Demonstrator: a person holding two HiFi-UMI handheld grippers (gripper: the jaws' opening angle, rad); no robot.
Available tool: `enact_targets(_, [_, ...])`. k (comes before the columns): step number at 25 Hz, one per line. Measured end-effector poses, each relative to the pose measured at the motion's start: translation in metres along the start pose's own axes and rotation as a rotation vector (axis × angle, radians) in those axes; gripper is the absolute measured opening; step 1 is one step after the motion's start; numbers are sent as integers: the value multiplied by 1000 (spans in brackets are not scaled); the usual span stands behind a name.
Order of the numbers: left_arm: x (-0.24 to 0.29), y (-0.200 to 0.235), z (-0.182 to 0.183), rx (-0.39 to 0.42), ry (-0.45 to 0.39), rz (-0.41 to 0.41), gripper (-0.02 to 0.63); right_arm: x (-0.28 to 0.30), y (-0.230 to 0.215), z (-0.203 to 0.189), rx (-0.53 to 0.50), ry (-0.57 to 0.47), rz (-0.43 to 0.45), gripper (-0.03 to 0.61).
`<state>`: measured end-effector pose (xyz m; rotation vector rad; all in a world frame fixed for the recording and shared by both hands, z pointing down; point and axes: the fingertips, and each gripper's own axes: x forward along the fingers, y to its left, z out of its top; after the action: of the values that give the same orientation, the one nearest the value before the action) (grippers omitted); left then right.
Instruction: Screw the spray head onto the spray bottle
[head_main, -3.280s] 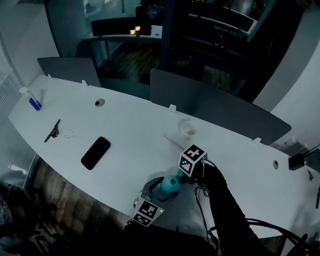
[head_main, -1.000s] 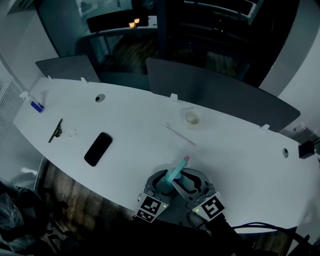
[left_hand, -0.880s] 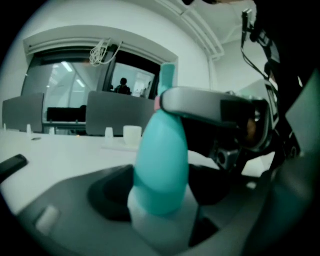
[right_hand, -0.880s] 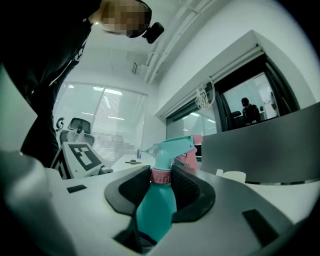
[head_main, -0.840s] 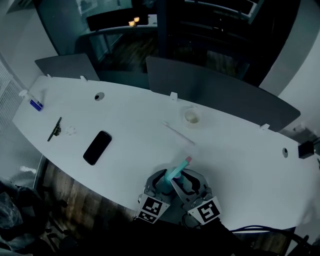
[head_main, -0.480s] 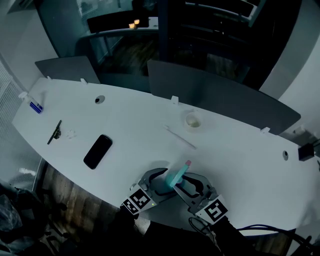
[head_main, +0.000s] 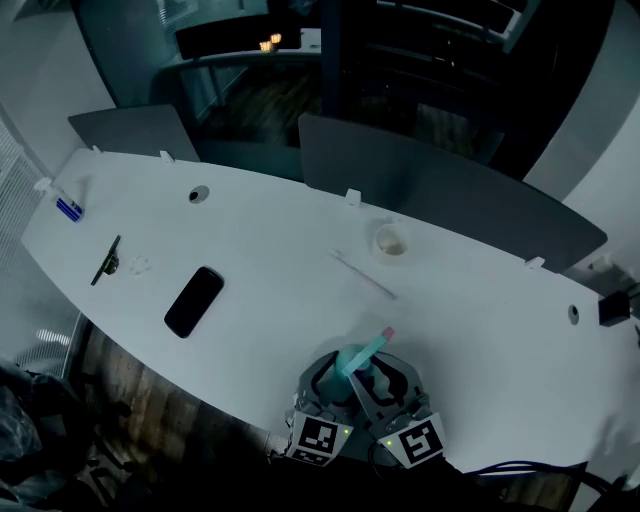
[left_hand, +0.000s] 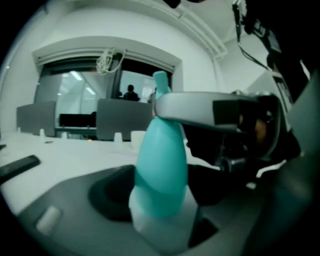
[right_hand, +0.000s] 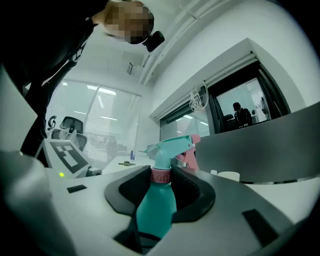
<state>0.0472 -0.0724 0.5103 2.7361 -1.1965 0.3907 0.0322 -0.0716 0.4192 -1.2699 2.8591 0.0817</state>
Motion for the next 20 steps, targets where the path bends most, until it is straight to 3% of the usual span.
enact_targets(2, [-2, 0, -1, -30, -16, 14, 332, -1, 1, -3, 20, 21, 3, 129])
enact_targets(5, [-8, 4, 2, 6, -56, -213, 376, -3, 2, -5, 54, 35, 73, 129])
enact_targets(8, [-4, -2, 1, 153, 15, -474, 396, -1, 5, -5, 95, 52, 183, 129])
enact_targets(9, [-2, -5, 0, 183, 42, -520, 345, -1, 4, -4, 81, 50, 201, 130])
enact_targets(10, [-1, -7, 1, 192, 53, -530, 342, 0, 4, -3, 63, 47, 205, 130])
enact_targets(12, [-1, -7, 3, 159, 26, -461, 337, -1, 3, -2, 42, 36, 180, 129])
enact_targets(18, [-1, 1, 5, 18, -34, -25, 336, 0, 3, -2, 18, 17, 50, 130])
enact_targets(20, [-4, 2, 2, -4, -21, 74, 336, -1, 6, -3, 10, 31, 37, 130])
